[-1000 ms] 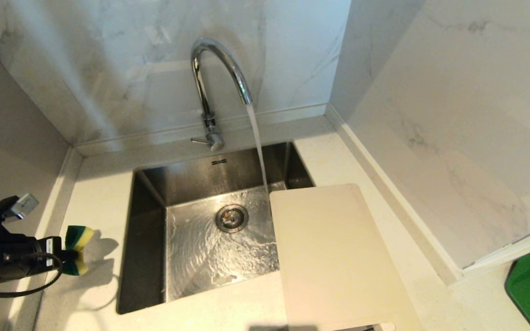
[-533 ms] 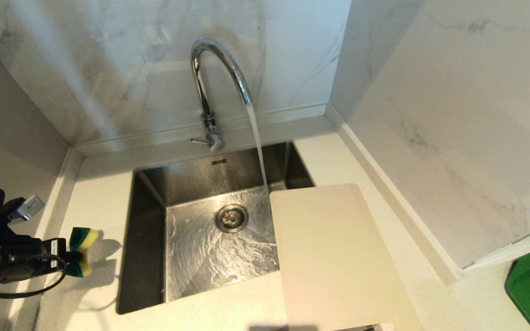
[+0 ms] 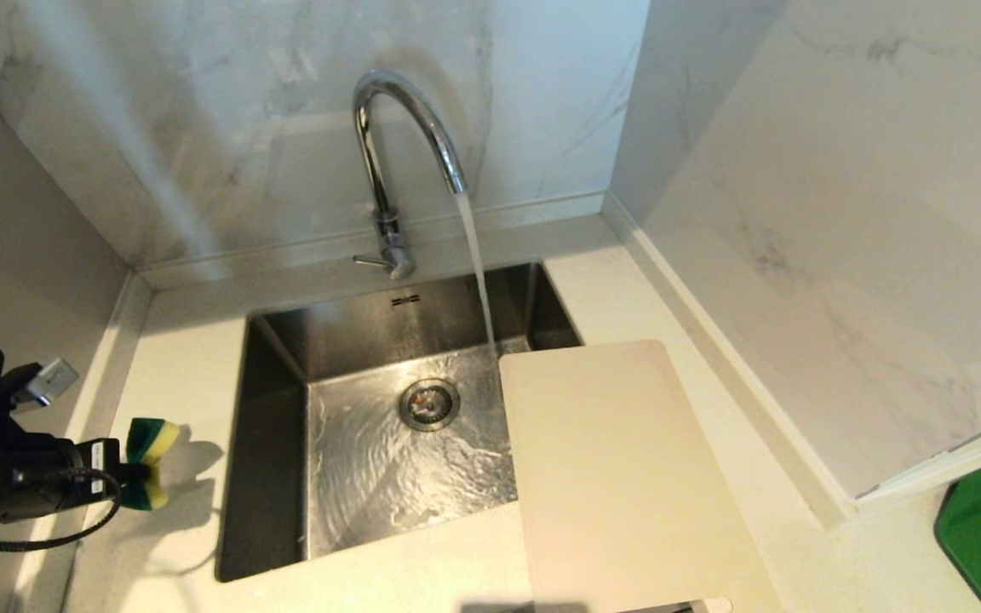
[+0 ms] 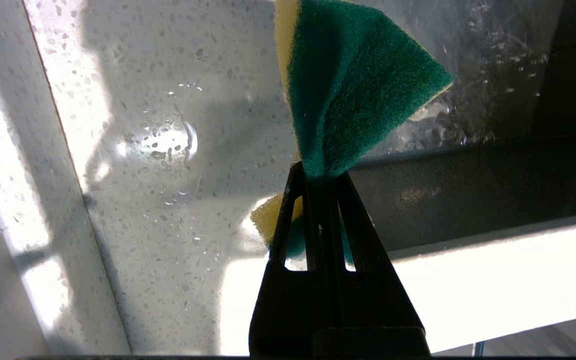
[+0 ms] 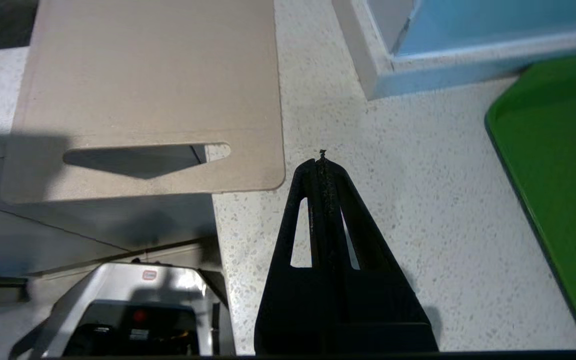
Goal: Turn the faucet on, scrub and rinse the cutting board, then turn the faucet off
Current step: Put down the cleaning cloth
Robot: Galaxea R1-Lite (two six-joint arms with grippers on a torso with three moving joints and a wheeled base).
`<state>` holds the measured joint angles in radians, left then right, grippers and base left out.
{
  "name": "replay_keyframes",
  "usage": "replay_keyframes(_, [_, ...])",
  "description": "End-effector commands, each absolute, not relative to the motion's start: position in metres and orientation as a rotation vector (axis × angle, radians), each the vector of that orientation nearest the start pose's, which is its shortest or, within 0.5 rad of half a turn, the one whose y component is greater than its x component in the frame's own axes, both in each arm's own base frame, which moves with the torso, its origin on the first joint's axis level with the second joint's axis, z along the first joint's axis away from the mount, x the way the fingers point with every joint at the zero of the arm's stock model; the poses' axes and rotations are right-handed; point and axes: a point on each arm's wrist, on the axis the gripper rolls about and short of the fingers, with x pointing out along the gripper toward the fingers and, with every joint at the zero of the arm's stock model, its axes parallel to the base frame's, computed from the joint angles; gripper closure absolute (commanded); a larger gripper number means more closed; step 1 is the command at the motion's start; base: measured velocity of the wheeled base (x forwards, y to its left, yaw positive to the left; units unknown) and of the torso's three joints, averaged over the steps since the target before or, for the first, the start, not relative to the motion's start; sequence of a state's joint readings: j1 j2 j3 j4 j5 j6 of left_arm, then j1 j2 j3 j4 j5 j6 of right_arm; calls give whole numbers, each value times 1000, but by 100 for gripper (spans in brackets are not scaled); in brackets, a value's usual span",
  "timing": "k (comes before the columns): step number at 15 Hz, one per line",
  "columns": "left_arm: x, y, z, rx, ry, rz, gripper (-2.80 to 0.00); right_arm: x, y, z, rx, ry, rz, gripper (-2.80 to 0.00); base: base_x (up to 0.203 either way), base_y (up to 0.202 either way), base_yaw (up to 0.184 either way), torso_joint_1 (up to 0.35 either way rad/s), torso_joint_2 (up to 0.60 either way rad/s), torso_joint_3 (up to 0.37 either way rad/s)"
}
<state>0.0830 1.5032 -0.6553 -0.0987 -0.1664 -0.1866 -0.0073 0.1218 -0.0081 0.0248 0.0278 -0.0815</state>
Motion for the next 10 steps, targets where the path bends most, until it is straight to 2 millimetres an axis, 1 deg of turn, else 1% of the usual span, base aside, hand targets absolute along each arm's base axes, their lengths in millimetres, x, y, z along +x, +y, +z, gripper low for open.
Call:
replay_keyframes(1, [228,15,148,-273,750,-13,0,-24,1,75,-106,16,39,0,0,0,0,0,0,0])
replay_keyframes(7, [230,14,147,-263,745,-21,0,-23,1,75,-72,7,23,0,0,0,0,0,0,0])
replay_keyframes(10, [235,13,147,-251,755,-15,0,-23,1,75,-69,7,22,0,0,0,0,0,0,0])
